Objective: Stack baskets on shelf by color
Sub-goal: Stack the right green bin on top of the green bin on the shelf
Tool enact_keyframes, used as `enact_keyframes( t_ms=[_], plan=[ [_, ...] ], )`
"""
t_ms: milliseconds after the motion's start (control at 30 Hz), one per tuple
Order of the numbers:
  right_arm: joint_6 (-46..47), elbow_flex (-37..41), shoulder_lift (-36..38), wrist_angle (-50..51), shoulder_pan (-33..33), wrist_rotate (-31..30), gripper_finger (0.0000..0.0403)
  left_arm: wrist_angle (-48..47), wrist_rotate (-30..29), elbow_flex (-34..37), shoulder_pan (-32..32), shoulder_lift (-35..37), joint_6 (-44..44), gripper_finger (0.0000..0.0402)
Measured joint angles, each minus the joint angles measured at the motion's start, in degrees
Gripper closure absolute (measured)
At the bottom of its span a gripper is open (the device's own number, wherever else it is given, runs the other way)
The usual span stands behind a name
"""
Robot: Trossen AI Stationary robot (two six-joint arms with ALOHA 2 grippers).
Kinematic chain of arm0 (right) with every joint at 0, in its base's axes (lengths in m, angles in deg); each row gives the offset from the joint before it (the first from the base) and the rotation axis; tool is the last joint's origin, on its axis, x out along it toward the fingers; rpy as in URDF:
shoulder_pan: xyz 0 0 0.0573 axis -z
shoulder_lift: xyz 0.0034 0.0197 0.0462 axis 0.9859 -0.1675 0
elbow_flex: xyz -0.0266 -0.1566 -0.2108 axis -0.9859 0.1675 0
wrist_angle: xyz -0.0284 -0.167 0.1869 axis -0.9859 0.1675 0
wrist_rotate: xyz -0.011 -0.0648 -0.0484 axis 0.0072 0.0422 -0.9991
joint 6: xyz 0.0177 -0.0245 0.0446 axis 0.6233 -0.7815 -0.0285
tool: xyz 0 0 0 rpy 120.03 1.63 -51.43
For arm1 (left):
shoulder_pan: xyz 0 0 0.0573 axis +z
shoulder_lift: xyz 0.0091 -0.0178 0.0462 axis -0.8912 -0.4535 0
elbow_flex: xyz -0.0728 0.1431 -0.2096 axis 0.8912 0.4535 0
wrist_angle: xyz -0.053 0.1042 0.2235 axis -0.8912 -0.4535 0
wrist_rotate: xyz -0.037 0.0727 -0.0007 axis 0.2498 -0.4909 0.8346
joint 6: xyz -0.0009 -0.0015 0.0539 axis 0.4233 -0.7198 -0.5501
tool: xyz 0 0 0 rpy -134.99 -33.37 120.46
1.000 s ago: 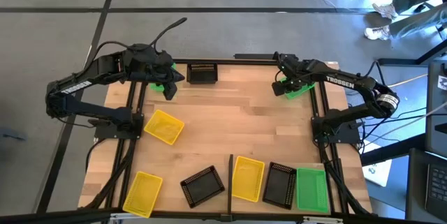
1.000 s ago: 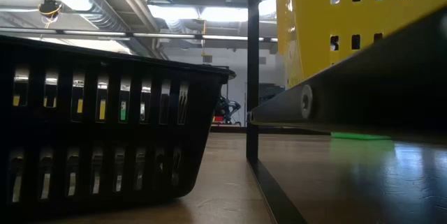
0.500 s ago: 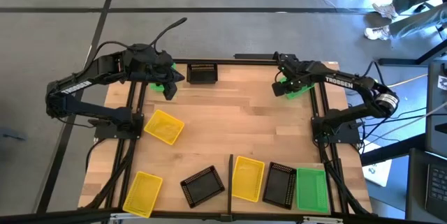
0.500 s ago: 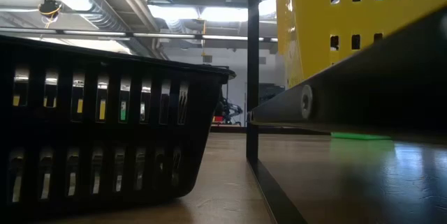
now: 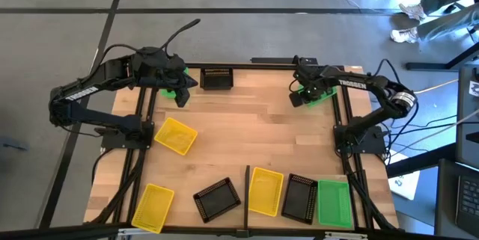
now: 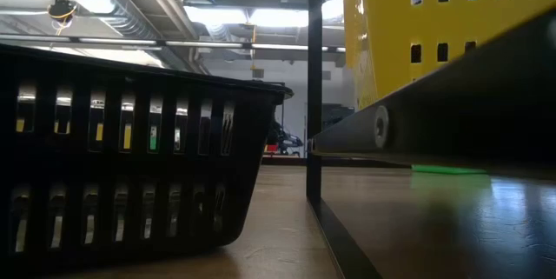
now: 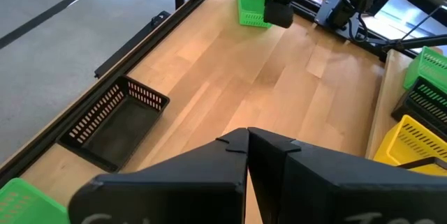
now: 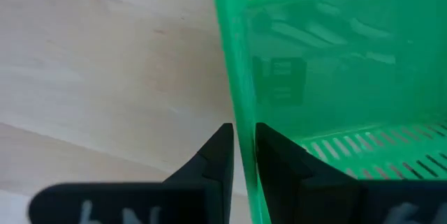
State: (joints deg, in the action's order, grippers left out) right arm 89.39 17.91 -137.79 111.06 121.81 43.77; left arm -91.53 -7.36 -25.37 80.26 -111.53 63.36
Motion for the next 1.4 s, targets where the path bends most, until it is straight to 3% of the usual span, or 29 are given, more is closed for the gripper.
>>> enact_keyframes(
  t_ms=[233, 400, 733, 1000, 1400],
  plan=[
    [-5.1, 0.0, -1.0, -1.2, 0.0, 0.0, 0.0349, 0.0, 0.0, 0.0, 0.0, 0.0, 0.0, 0.0401],
    [-7.5, 0.0, -1.0, -1.8, 0.0, -0.2, 0.0394, 0.0, 0.0, 0.0, 0.0, 0.0, 0.0, 0.0401],
    [-11.6, -4.3, -1.0, 2.2, -2.8, 0.0, 0.0400, 0.0, 0.0, 0.0, 0.0, 0.0, 0.0, 0.0401],
    [-10.6, -13.8, -1.0, 11.1, -13.1, -0.3, 0.0401, 0.0, 0.0, 0.0, 0.0, 0.0, -0.3, 0.0401],
    [0.8, -32.4, -1.0, 29.4, -33.5, -8.5, 0.0402, 0.0, 0.0, 0.0, 0.0, 0.0, -0.5, 0.0401]
  ],
)
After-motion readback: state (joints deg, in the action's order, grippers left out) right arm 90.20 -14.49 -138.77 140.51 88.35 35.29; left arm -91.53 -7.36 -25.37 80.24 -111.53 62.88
